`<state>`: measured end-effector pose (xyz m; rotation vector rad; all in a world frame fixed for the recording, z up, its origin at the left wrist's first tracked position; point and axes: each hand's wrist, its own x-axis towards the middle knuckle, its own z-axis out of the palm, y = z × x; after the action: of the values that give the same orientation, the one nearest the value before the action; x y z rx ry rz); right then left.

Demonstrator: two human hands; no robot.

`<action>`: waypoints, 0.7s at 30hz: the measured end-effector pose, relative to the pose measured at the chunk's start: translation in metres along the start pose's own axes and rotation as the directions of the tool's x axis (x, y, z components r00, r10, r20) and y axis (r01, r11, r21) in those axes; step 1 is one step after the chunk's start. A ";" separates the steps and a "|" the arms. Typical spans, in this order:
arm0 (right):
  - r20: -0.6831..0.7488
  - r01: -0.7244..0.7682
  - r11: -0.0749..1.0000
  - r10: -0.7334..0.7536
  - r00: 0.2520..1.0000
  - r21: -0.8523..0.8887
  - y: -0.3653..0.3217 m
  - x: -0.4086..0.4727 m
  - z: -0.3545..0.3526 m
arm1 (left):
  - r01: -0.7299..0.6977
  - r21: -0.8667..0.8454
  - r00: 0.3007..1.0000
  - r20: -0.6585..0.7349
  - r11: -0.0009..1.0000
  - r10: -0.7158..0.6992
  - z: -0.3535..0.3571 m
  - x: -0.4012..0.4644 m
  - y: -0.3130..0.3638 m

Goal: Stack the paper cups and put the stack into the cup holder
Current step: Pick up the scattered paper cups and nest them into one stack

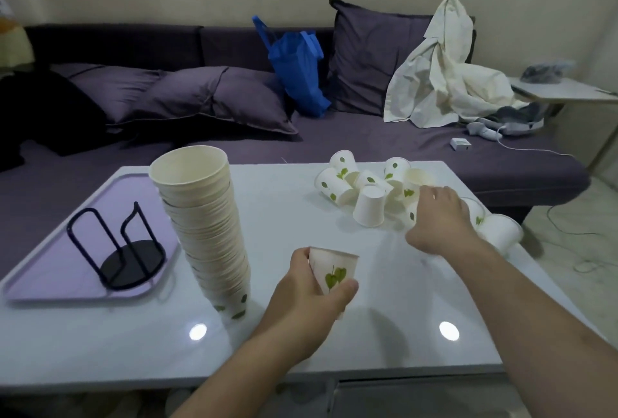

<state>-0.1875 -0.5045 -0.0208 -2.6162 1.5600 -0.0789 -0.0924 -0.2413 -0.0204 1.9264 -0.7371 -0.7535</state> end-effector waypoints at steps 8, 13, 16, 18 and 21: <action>-0.004 0.050 0.981 -0.052 0.999 -0.185 0.011 0.014 0.012 | -0.031 -0.036 0.999 0.019 0.999 0.031 -0.002 0.001 0.004; 0.036 0.180 0.981 -0.178 0.983 -0.066 -0.008 -0.013 -0.021 | -0.097 -0.131 0.994 0.038 0.987 0.103 -0.015 -0.015 0.024; 0.033 0.239 0.956 -0.248 0.968 0.171 -0.020 -0.039 -0.044 | -0.183 -0.186 0.982 0.001 0.965 0.187 -0.027 -0.031 0.043; 0.006 0.254 0.879 -0.280 0.960 0.403 -0.028 -0.058 -0.053 | -0.255 -0.252 0.966 -0.030 0.933 0.256 -0.040 -0.045 0.060; -0.080 0.282 0.753 -0.293 0.953 0.594 -0.036 -0.076 -0.055 | -0.414 -0.332 0.910 -0.140 0.848 0.390 -0.065 -0.067 0.091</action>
<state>-0.1968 -0.4235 0.0377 -2.2833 0.8916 -0.4882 -0.1037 -0.1938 0.1003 1.3983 -0.8629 -0.5118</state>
